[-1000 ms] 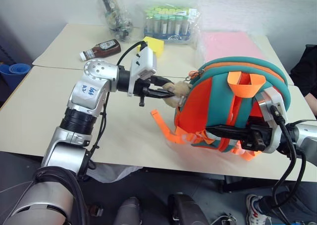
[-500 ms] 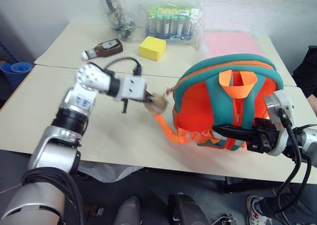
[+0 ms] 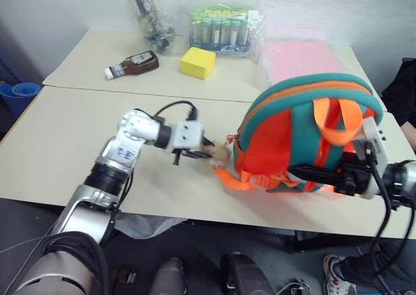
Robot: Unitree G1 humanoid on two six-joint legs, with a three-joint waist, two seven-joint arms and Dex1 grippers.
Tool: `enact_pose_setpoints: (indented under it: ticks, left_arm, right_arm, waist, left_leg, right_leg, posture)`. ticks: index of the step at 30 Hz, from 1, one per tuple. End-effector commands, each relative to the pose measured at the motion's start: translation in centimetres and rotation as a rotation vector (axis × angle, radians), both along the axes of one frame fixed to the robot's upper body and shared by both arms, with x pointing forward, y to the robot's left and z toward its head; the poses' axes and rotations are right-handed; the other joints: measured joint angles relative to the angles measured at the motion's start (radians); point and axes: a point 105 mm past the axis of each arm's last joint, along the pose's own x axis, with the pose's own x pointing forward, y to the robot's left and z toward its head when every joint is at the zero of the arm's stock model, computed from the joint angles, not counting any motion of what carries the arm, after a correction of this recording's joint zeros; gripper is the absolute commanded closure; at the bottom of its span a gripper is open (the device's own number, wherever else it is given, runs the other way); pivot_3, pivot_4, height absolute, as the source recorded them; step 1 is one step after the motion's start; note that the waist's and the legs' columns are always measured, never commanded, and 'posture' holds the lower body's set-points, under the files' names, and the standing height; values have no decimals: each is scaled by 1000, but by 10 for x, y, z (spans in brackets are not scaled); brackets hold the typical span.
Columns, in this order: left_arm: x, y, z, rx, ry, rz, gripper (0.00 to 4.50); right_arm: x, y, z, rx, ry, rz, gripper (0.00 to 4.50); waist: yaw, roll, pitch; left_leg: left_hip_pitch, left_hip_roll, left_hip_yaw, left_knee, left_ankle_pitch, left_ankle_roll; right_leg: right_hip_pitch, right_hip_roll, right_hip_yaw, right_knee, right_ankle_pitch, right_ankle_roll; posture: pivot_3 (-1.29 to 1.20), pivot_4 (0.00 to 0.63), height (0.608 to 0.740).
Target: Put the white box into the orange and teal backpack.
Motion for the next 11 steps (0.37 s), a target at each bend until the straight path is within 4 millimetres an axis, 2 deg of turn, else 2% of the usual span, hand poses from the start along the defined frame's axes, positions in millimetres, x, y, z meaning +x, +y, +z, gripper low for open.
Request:
enact_pose_setpoints:
  ticks: [1,4,6,7,9,11]
  left_arm:
    - [-8,37,35,-172,118,100,1917]
    - [-18,70,75,-378,203,191,949]
    - [-28,82,91,-454,237,211,321]
    - [-34,86,94,-462,227,223,51]
    - [-41,87,95,-462,202,241,20]
    - [-44,80,91,-501,179,245,20]
  right_arm:
    - [-25,-47,27,-55,-38,-52,1735]
    - [-45,-80,43,-41,-33,-132,666]
    - [-50,-94,52,-26,-62,-174,23]
    - [-50,-101,57,-10,-98,-211,0]
    - [-47,-110,65,22,-151,-263,0]
    - [-39,-112,66,77,-182,-304,0]
  waist:
    - [1,0,0]
    - [-1,-1,0]
    - [-6,-2,1]
    - [-6,-2,1]
    - [-8,-2,1]
    - [-8,-1,1]
  left_leg:
    - [0,0,0,0,0,0]
    - [1,0,0,0,0,0]
    - [2,0,0,0,0,0]
    - [4,0,0,0,0,0]
    - [7,0,0,0,-1,-1]
    - [11,0,0,0,-1,-1]
  right_leg:
    - [0,0,0,0,0,0]
    - [2,0,0,-2,0,0]
    - [3,-1,0,-3,0,1]
    - [5,-1,1,-3,0,1]
    - [8,-1,1,-3,0,1]
    - [13,-2,1,-3,0,0]
  posture:
    - [0,150,740]
    - [0,150,740]
    - [0,150,740]
    - [0,150,740]
    - [0,150,740]
    - [0,150,740]
